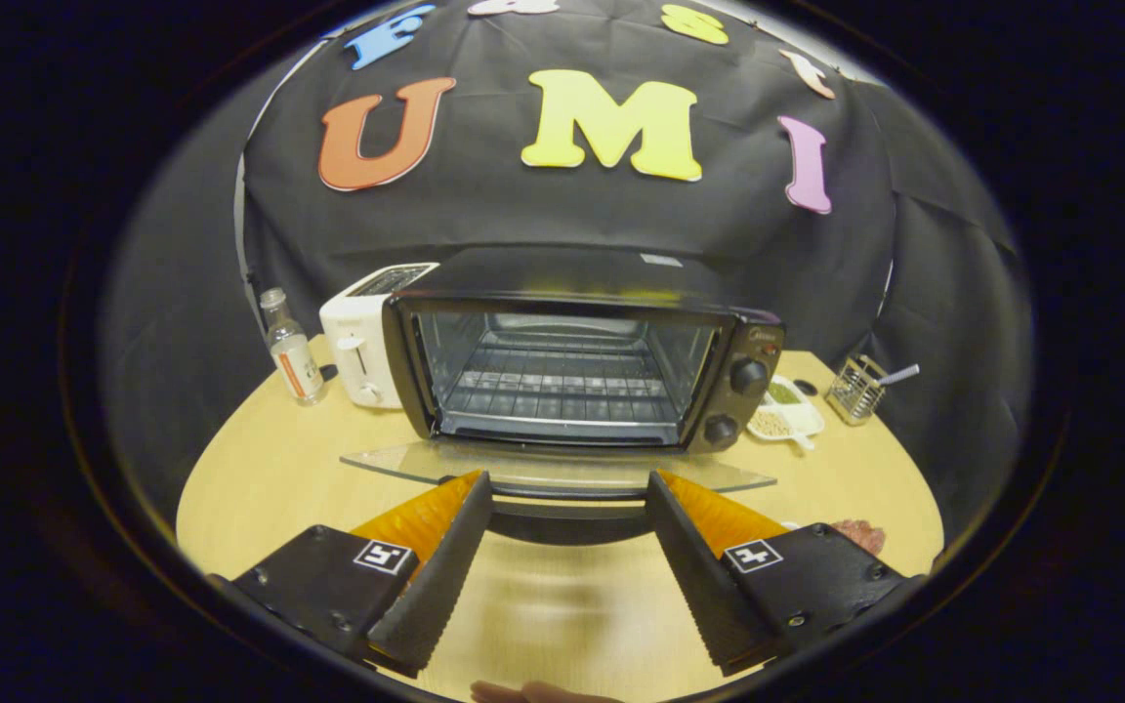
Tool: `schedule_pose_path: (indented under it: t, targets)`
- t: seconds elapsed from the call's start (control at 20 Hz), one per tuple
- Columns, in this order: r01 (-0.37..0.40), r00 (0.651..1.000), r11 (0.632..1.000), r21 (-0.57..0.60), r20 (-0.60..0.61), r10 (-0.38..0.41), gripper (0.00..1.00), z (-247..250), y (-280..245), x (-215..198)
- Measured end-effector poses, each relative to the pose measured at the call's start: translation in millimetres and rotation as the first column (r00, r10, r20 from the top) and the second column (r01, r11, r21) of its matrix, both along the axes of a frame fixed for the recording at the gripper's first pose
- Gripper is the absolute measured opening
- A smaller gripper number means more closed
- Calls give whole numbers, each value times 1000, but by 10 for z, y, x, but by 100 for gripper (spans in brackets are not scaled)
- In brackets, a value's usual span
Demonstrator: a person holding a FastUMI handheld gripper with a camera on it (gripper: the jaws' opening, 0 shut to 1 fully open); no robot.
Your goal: Open the toaster oven, put the food inside, and close the toaster oven door.
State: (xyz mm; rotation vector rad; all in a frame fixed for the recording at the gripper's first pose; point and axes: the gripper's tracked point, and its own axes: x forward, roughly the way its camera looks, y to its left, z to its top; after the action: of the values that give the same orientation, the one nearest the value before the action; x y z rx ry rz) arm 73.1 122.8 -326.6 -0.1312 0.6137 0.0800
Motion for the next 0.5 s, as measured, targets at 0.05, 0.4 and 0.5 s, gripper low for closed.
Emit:
schedule_pose_path:
  t: [0.05, 0.4, 0.5]
  targets:
    - [4, 1000, 1000, 8, -15, -4, 100, -57, -12, -48]
    - [-3, 985, 999, -34, -172, -3, 100, -639, -73, -352]
    - [10, 973, 1000, -26, -229, -16, 100, -836, -91, -382]
